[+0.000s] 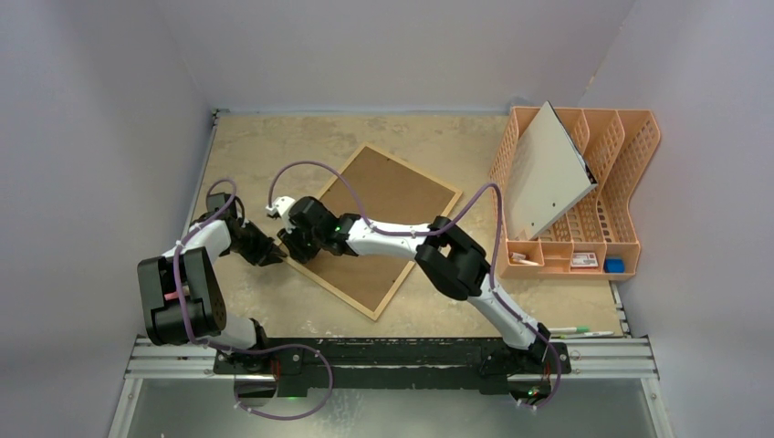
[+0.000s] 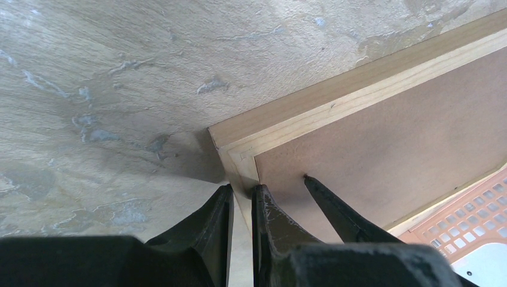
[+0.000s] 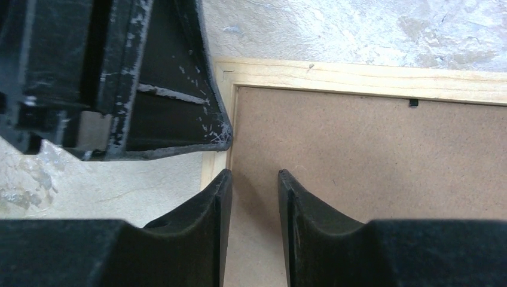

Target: Put the photo into the frame

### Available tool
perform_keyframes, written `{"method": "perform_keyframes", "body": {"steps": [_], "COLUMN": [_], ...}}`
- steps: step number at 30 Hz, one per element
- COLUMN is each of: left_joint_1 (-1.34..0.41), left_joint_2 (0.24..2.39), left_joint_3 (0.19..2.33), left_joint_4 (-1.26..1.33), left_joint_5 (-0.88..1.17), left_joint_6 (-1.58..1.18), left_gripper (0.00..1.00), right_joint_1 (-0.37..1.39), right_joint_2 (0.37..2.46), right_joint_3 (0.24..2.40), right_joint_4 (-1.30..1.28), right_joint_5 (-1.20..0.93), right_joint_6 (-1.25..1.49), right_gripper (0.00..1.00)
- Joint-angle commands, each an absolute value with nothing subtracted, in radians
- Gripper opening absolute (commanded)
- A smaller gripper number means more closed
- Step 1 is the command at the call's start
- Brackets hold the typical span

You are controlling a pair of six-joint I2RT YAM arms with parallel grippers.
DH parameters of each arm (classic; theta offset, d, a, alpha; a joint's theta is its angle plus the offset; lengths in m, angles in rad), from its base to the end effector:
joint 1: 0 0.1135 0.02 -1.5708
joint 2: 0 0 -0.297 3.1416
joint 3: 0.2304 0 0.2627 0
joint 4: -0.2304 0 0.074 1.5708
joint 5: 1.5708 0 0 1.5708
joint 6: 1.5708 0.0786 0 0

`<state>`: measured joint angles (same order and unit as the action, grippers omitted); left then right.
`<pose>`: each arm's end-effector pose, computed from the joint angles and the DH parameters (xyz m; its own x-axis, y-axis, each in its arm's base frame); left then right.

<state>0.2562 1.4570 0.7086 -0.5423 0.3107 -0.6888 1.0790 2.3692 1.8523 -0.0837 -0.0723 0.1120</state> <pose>0.2534 0.0415 0.1355 -0.6163 -0.7870 -0.0267 -0.7140 0.5728 -0.4025 0.2833 0.5408 0.1604 -0.3666 -0.4483 -0.8153 -0.8718 0.4715 0.1328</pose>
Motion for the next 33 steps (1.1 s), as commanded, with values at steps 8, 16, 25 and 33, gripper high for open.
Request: {"method": "perform_keyframes", "body": {"steps": [8, 16, 25, 33], "left_joint_1": [0.261, 0.262, 0.262, 0.263], "left_joint_2": [1.491, 1.494, 1.502, 1.504], "left_joint_3": [0.688, 0.69, 0.693, 0.693], "left_joint_4": [-0.585, -0.586, -0.591, -0.584], "left_joint_5": [0.166, 0.16, 0.15, 0.168], "left_joint_6": [-0.675, -0.675, -0.675, -0.67], "left_gripper": [0.0, 0.0, 0.0, 0.0], "right_joint_1": [1.041, 1.043, 1.042, 1.043], "right_joint_2": [2.423, 2.418, 2.406, 2.37], "right_joint_3": [1.752, 1.703, 1.633, 1.653], "right_joint_4": [-0.246, -0.215, -0.201, -0.181], "right_joint_5": [0.027, 0.155, 0.196, 0.186], "right_joint_6": [0.077, 0.047, 0.038, 0.062], "right_gripper": [0.3, 0.28, 0.14, 0.16]}}
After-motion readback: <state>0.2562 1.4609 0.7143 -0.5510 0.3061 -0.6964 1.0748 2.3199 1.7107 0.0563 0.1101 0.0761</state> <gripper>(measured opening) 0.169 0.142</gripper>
